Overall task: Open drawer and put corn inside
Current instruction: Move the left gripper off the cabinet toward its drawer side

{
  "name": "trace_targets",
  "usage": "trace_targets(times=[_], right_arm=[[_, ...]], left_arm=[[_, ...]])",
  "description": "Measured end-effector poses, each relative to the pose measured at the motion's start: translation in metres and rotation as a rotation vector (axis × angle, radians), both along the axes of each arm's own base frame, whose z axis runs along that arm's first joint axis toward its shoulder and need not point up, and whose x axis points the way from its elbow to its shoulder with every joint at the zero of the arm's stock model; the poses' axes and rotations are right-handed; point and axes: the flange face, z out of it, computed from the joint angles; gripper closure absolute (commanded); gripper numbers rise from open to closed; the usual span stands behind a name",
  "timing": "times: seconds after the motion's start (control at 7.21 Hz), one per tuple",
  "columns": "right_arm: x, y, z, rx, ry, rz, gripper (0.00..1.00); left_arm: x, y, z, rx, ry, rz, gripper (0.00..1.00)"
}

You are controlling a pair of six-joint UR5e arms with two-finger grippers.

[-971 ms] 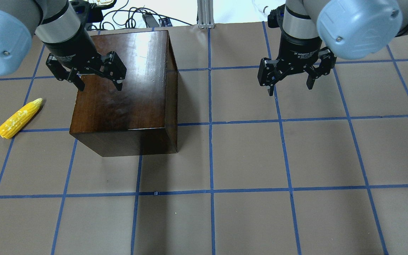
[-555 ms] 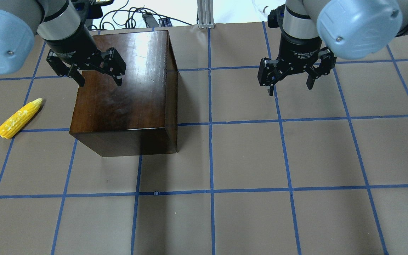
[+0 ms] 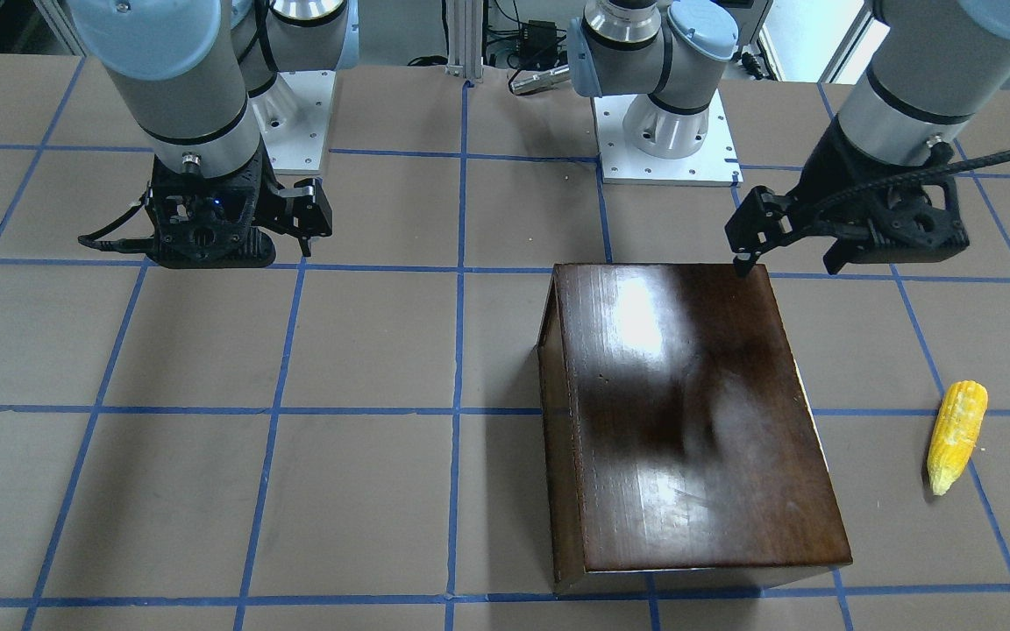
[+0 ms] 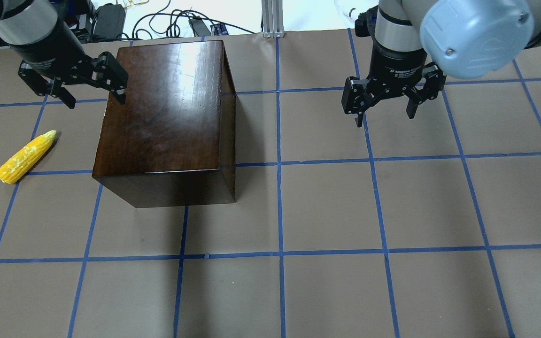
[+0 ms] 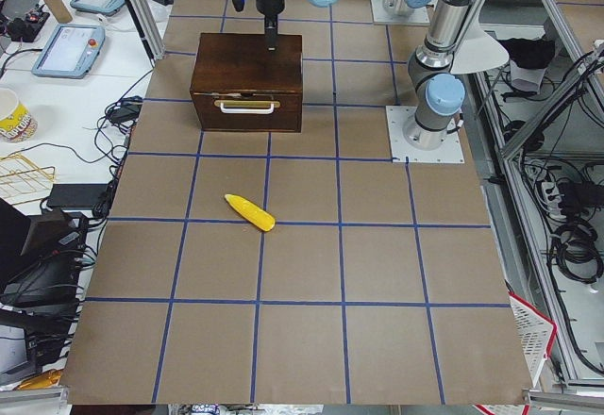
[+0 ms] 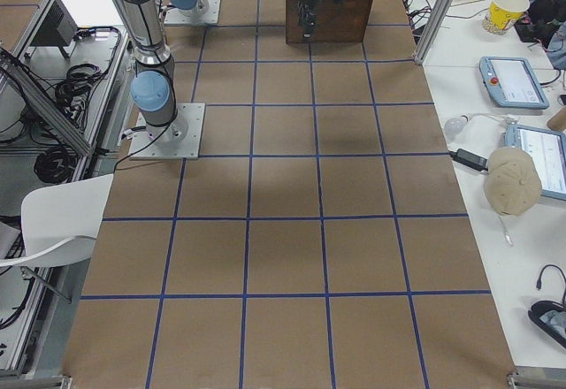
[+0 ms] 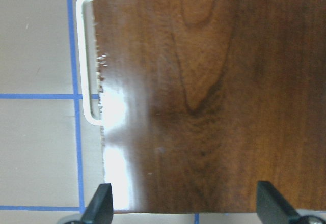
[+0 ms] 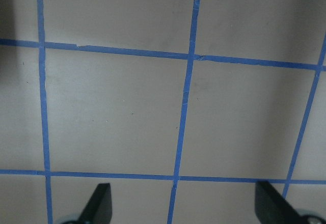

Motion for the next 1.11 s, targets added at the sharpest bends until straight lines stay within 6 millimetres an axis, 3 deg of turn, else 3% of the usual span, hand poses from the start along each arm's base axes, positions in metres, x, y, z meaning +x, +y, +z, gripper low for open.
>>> trace_targets(times=[0.42, 0.69, 0.83, 1.11], right_arm=[[0.000, 0.000, 0.000, 0.000, 0.000, 0.000, 0.00], [0.000, 0.000, 0.000, 0.000, 0.000, 0.000, 0.00], [0.000, 0.000, 0.000, 0.000, 0.000, 0.000, 0.00], [0.000, 0.000, 0.000, 0.000, 0.000, 0.000, 0.00]], left_arm=[[0.079, -0.006, -0.004, -0.012, 0.039, 0.024, 0.00], [0.139, -0.008, -0.020, -0.012, 0.096, 0.000, 0.00], [0.161, -0.010, -0.034, 0.004, 0.112, -0.017, 0.00], [0.183, -0.026, -0.064, 0.007, 0.123, -0.047, 0.00]])
